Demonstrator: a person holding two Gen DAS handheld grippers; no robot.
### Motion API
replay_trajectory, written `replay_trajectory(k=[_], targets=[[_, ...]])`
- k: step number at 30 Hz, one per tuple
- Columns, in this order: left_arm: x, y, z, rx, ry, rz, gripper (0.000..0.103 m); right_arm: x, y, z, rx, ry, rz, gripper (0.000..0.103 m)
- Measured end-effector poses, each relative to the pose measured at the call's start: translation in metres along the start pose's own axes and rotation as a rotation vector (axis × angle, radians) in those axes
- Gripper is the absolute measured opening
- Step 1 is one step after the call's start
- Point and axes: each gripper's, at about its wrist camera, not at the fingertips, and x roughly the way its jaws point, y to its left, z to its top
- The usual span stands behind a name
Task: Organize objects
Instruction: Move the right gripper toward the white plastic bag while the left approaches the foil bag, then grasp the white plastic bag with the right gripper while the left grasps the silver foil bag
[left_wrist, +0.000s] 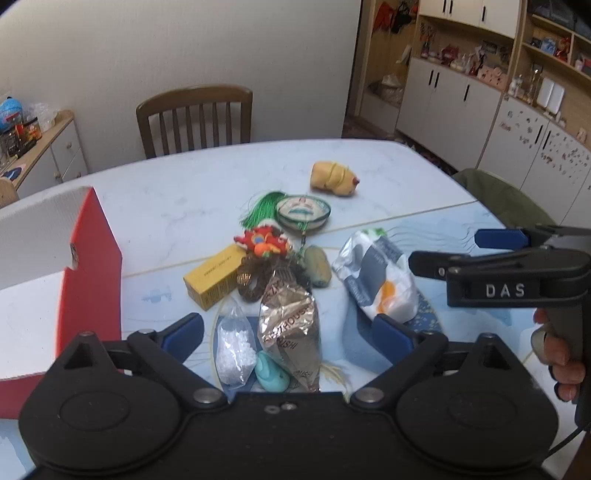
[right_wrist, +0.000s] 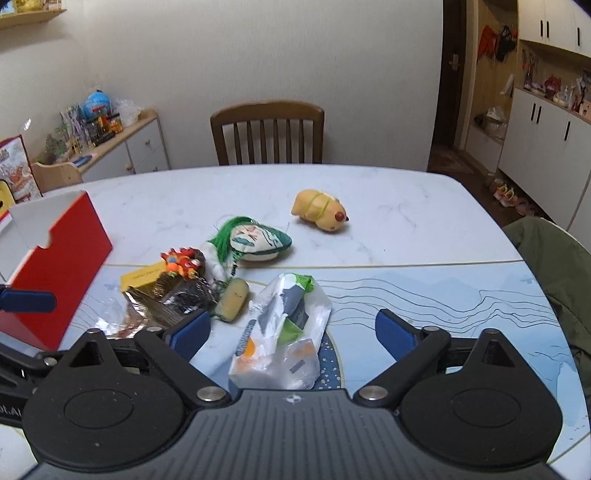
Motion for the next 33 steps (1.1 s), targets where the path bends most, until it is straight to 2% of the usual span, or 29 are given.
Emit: replay_trajectory(k=[6,12,14,17,24,29,33], targets=[[0.013,-0.009,0.001,0.045,-0.001,0.022,0.089,0.023,0.001,0.001,-0.016,0.041,0.034,0.081],[0.027,-0.019,0.001,0.081,0.019,0.031,0.077,0.041,0.000,0.001,-0.018,0.066,0.062,0.074],[0.031,-0.021,-0.001,0.093,0.025,0.036,0.072,0.048,0.000,0.001,-0.015,0.079,0.069,0.066],[0.037,-0.022,-0.002,0.096,0.039,0.045,0.067,0.055,-0.002,0.002,-0.002,0.088,0.073,0.063],[0.044,-0.028,-0.004,0.127,0.064,0.092,0.052,0.065,-0.002,0.001,0.005,0.106,0.090,0.049],[0.049,-0.030,-0.005,0.136,0.086,0.102,0.035,0.067,-0.003,0.000,0.017,0.110,0.086,0.036],[0.049,-0.029,-0.006,0.136,0.087,0.109,0.030,0.066,-0.005,-0.001,0.034,0.108,0.093,0.028]])
